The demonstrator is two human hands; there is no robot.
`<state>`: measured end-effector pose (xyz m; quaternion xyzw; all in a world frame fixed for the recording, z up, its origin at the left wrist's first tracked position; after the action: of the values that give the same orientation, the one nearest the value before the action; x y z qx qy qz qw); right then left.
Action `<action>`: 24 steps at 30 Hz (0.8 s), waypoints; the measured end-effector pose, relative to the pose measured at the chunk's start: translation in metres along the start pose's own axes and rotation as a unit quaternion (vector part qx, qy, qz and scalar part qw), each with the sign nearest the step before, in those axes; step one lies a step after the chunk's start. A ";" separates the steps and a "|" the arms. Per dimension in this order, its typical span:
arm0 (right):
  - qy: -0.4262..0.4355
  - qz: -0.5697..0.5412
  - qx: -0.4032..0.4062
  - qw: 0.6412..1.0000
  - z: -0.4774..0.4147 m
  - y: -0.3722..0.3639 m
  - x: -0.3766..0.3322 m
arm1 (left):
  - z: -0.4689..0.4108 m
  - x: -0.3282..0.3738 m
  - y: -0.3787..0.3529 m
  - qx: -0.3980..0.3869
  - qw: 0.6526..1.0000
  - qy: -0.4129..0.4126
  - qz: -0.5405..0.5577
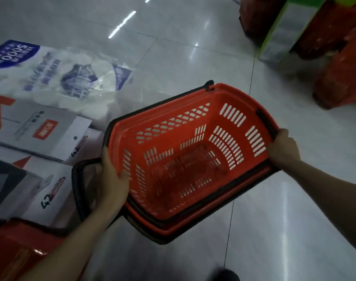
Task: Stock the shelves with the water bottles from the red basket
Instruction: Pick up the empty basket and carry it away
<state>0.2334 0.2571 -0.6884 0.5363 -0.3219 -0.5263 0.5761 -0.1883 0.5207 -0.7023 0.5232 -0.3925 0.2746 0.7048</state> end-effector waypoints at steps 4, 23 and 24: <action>-0.038 -0.053 -0.017 0.998 0.030 0.027 0.009 | -0.018 0.049 0.021 -0.029 0.997 -0.006 -0.077; -0.063 -0.210 0.026 0.975 -0.067 0.632 -0.183 | -0.198 0.676 0.192 -0.043 0.983 -0.118 -0.135; -0.057 -0.213 0.029 0.975 -0.079 0.650 -0.202 | -0.217 0.700 0.197 -0.043 0.983 -0.125 -0.125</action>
<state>0.4284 0.3874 -0.0449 0.5781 -0.2471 -0.6572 0.4157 0.0909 0.7707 -0.0417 0.5678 -0.4203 0.0995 0.7007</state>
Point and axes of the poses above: each hand's wrist, its own z-axis away from the middle knuckle, its own y-axis out of the back of the hand, x = y × z, the point moved 10 cm from there along -z, towards the middle knuckle, and after that the axes turned 10 degrees about z, right-handed, at the moved point
